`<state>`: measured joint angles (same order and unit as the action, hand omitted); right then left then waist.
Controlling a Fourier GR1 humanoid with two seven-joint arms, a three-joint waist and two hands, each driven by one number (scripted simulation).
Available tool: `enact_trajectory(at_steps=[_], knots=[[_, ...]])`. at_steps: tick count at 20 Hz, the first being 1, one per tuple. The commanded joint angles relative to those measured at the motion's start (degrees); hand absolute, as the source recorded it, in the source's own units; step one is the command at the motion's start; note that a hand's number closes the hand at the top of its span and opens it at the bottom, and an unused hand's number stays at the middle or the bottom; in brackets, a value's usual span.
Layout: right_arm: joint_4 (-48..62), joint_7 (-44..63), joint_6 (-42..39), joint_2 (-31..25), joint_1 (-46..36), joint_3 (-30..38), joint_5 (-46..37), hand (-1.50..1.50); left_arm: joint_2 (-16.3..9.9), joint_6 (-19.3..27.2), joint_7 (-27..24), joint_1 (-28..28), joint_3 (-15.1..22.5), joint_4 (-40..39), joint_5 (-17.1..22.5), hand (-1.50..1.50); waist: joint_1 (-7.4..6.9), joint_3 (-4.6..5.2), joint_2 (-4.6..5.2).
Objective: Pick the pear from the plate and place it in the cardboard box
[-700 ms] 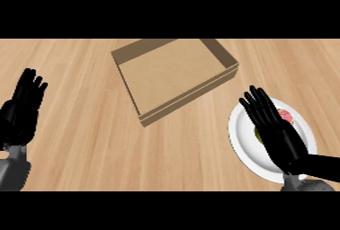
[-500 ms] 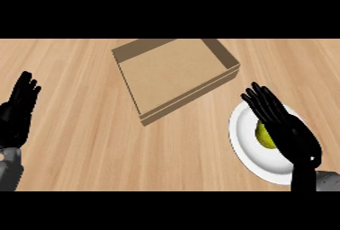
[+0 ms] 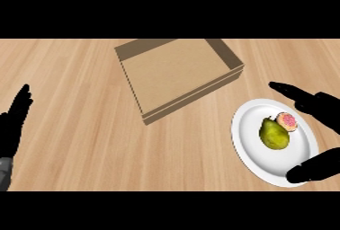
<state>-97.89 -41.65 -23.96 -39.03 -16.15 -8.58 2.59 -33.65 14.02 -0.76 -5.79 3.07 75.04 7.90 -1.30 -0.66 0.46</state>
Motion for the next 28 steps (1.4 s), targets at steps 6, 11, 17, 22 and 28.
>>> enact_trajectory(at_steps=[6,11,17,22,28], knots=[[8.9,-30.1,2.1,-8.2,-1.7,0.5,-11.3,-1.5,0.7,2.2,2.3,-2.2,2.4,-1.0,-3.9,0.0,-0.52,0.04,0.97],[11.6,-33.0,16.9,-12.9,-2.4,-0.3,-25.9,-1.5,1.7,3.1,2.5,-2.1,3.2,-1.4,-5.0,0.0,-0.64,0.26,0.63],[16.3,-32.8,25.1,-15.4,-4.1,-4.3,-38.4,-1.5,-0.7,1.0,3.8,-2.1,1.8,-0.6,-4.6,0.0,-0.98,0.5,0.01],[16.4,-27.3,33.0,-14.3,-0.9,-6.7,-49.5,-1.5,2.0,2.9,3.9,-1.6,2.1,-1.9,-6.1,0.0,0.98,0.6,-0.39],[20.5,-21.0,34.1,-6.4,-4.5,-9.6,-59.5,-1.5,1.0,0.0,3.6,-0.3,-0.7,-0.4,-6.1,0.0,0.73,0.64,-0.43]])
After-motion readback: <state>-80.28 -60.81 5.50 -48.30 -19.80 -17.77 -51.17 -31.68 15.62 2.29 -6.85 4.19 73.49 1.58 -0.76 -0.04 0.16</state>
